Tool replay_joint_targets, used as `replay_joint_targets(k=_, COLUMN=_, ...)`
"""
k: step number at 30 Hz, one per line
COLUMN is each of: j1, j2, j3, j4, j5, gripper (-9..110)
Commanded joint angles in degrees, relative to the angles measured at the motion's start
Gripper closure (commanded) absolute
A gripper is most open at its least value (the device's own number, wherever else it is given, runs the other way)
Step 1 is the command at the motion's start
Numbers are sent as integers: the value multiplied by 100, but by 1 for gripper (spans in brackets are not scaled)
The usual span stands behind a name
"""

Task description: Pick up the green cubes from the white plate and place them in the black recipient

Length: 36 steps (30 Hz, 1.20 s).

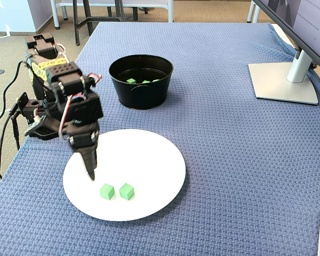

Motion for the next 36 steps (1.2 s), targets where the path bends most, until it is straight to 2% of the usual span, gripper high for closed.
replay_joint_targets(k=1, j1=123, j2=-281, j3=-844, j4=149, j5=501, gripper=85)
replay_joint_targets(k=9, j1=-62, j2=-1116, j3=-1767, j4=404, j5=773, gripper=84)
replay_joint_targets(k=15, j1=-545, j2=-1547, j3=-2048, j4=571, j5=677, gripper=84)
replay_joint_targets(k=19, j1=-721, j2=-1644, j3=-2065, j4=633, j5=1143, gripper=85)
replay_joint_targets(k=23, j1=-861, j2=-1635, j3=-1916, j4=633, j5=1072, gripper=85)
replay_joint_targets(k=27, j1=-817, j2=-1582, j3=-1846, j4=580, j5=1063, gripper=85)
replay_joint_targets(k=36, j1=-255, j2=-1450, j3=-1617, j4=141, j5=1942, gripper=84)
